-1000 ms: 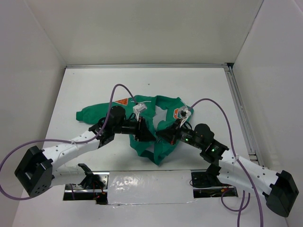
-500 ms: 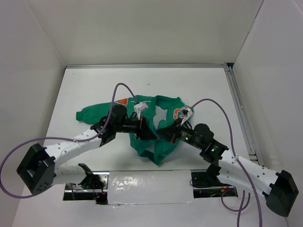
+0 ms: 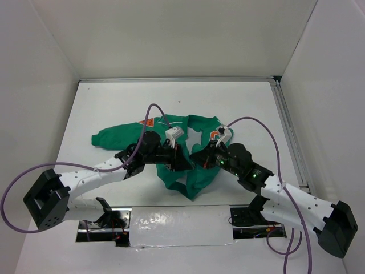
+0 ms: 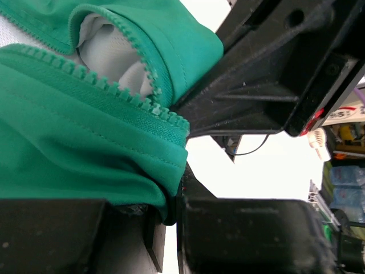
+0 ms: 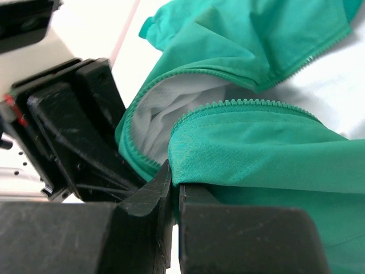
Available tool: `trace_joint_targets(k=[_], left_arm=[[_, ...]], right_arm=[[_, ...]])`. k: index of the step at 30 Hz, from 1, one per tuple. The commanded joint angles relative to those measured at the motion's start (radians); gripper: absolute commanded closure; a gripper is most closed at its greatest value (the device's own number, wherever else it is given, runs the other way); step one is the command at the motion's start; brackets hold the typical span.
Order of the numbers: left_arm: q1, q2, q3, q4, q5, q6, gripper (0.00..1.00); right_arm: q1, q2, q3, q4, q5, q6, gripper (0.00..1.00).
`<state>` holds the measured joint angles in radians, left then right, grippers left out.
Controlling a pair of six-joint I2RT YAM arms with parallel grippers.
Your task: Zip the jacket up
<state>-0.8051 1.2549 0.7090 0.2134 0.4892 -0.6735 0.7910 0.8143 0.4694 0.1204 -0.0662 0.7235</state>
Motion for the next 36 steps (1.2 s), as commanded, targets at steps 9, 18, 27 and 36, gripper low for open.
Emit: trace_joint_targets(k=[9,18,27,36], left_arm=[[-0.039,0.037,0.056,-0.150,-0.015,-0.009,1.00],[0.058,0.124,0.155,-0.206,0.083,-0.070,1.00],[0.109,0.106,0.236,-0.371,0.051,-0.141,1.00],[0.162,0.084,0.296,-0.454,0.055,-0.210,1.00]], right_arm=[[-0.068,-0.018,0.141,-0.110,-0.019,-0.080,0.78],[-0.023,-0.050,0.167,-0.433,0.121,-0.197,0.40],[0.269,0.046,0.316,-0.695,0.544,-0.240,0.32],[0.606,0.361,0.440,-0.812,1.013,-0.162,0.35]])
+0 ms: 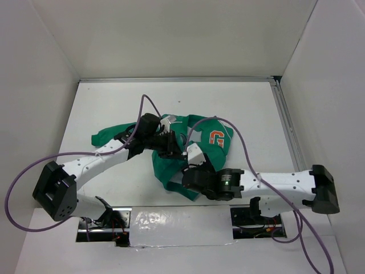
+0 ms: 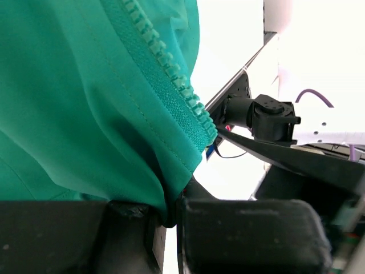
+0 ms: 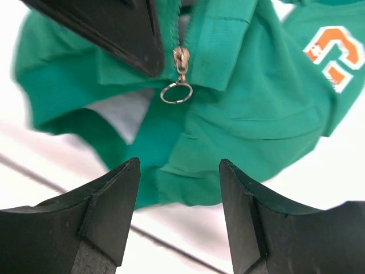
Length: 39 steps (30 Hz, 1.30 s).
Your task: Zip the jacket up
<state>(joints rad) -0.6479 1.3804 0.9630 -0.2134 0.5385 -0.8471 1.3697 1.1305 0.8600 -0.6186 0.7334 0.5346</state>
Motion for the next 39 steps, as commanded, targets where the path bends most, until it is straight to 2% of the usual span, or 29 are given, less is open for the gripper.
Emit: trace_joint_targets(k=[1,7,11,15,18,24,27,28,29,32,36,37,39], left_arm=[[0.007,-0.044,0.039,-0.027,0.006,-0.041,1.00],[0.007,-0.066,0.016,-0.008,0.034,-0.040,1.00],[0.007,-0.057,0.010,-0.001,0.058,-0.041,1.00],[0.007,-0.053,-0.006,0.012,0.069,-0.047,1.00],[0.007,-0.049,-0.007,0.020,0.078,-0.049,1.00],[0.004,-0.055,-0.023,0.035,0.074,-0.030,1.00],[-0.006,-0.064,-0.038,0.051,0.064,-0.017,1.00],[-0.009,-0.066,-0.040,0.055,0.063,-0.015,1.00],[-0.010,-0.067,-0.046,0.066,0.063,-0.006,1.00],[-0.018,-0.063,-0.047,0.074,0.061,0.009,1.00],[-0.022,-0.055,-0.049,0.092,0.069,0.029,1.00],[-0.022,-0.052,-0.047,0.095,0.067,0.028,1.00],[-0.022,-0.044,-0.041,0.085,0.060,0.023,1.00]], right_arm=[[0.034,0.057,0.050,-0.049,0.219,0.010,0.36],[0.058,0.068,0.031,0.086,0.285,-0.048,0.36],[0.062,0.045,-0.010,0.218,0.224,-0.158,0.36],[0.055,0.017,-0.024,0.195,0.256,-0.130,0.36],[0.052,-0.081,-0.082,0.247,0.193,-0.159,0.37],[-0.004,-0.231,-0.154,0.241,0.097,-0.095,0.38],[-0.105,-0.313,-0.196,0.308,-0.061,-0.059,0.40],[-0.142,-0.330,-0.209,0.342,-0.204,-0.061,0.40],[-0.215,-0.348,-0.223,0.399,-0.274,-0.056,0.40],[-0.325,-0.379,-0.248,0.451,-0.518,-0.045,0.41],[-0.461,-0.376,-0.265,0.471,-0.696,-0.044,0.41],[-0.478,-0.377,-0.271,0.482,-0.766,-0.059,0.41],[-0.469,-0.382,-0.279,0.491,-0.789,-0.115,0.42]])
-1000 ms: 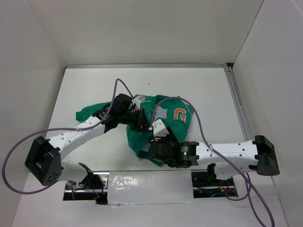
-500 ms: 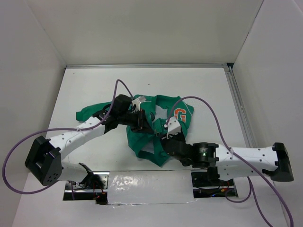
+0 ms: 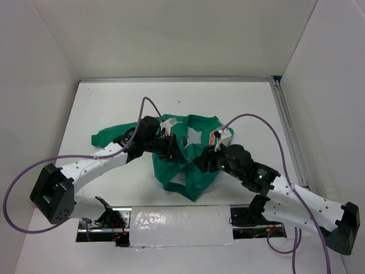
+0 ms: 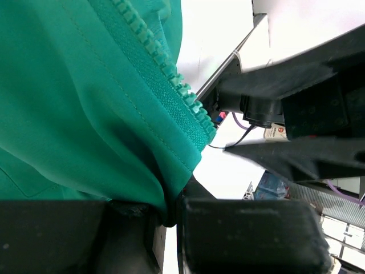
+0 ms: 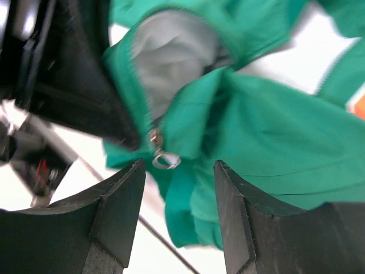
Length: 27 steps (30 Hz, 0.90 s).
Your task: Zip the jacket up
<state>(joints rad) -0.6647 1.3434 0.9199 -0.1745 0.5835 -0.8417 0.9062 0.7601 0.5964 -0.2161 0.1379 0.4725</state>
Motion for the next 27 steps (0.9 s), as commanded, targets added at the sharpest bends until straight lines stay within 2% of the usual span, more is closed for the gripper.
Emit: trace_joint_targets(k=[1,8,18,27], left_arm=[[-0.006,-0.004,0.007,0.029,0.006,0.013,1.00],[-0.006,0.007,0.043,-0.008,-0.033,-0.022,1.00],[-0.006,0.007,0.043,-0.005,-0.024,-0.033,1.00],[-0.009,-0.007,0.036,-0.005,-0.022,-0.034,1.00]], right_arm=[[0.006,-0.008,-0.017,0.086,-0.187,-0.067,0.41],[0.125,0.114,0.060,-0.044,0.064,-0.078,0.40],[0.289,0.267,0.149,-0.114,0.432,-0.020,0.41],[0.355,0.392,0.235,-0.135,0.583,0.034,0.46]])
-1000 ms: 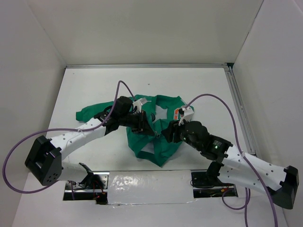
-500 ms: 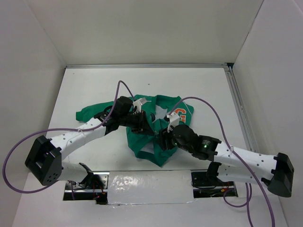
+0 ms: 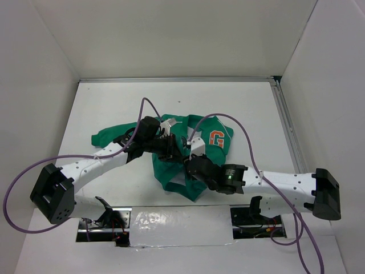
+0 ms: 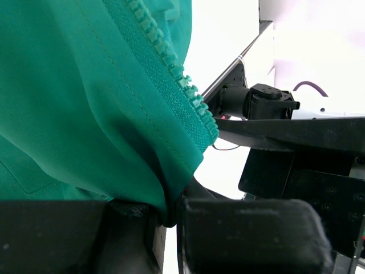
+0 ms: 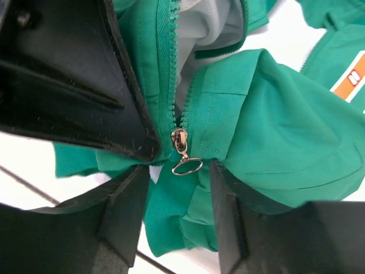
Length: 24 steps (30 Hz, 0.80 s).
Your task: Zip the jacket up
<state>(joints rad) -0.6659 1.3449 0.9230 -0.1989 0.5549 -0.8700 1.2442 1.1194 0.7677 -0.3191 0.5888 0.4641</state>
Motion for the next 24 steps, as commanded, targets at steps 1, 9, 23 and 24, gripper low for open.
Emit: trace_joint_targets(k=[1,9,23,24], left_arm=[[-0.008,-0.009,0.033,0.019,0.008,-0.004,1.00],[-0.008,-0.004,0.034,0.019,0.008,0.003,1.00],[-0.018,0.017,0.053,-0.004,-0.009,0.052,1.00],[-0.021,0.025,0.060,-0.011,-0.012,0.058,1.00]], right_arm=[[0.017,0.040,0.071,-0.044,0.137,0.044,0.48],[0.020,0.056,0.081,-0.070,0.166,0.047,0.58],[0.032,0.071,0.097,-0.087,0.165,-0.021,0.77],[0.032,0.069,0.099,-0.078,0.160,-0.028,0.77]])
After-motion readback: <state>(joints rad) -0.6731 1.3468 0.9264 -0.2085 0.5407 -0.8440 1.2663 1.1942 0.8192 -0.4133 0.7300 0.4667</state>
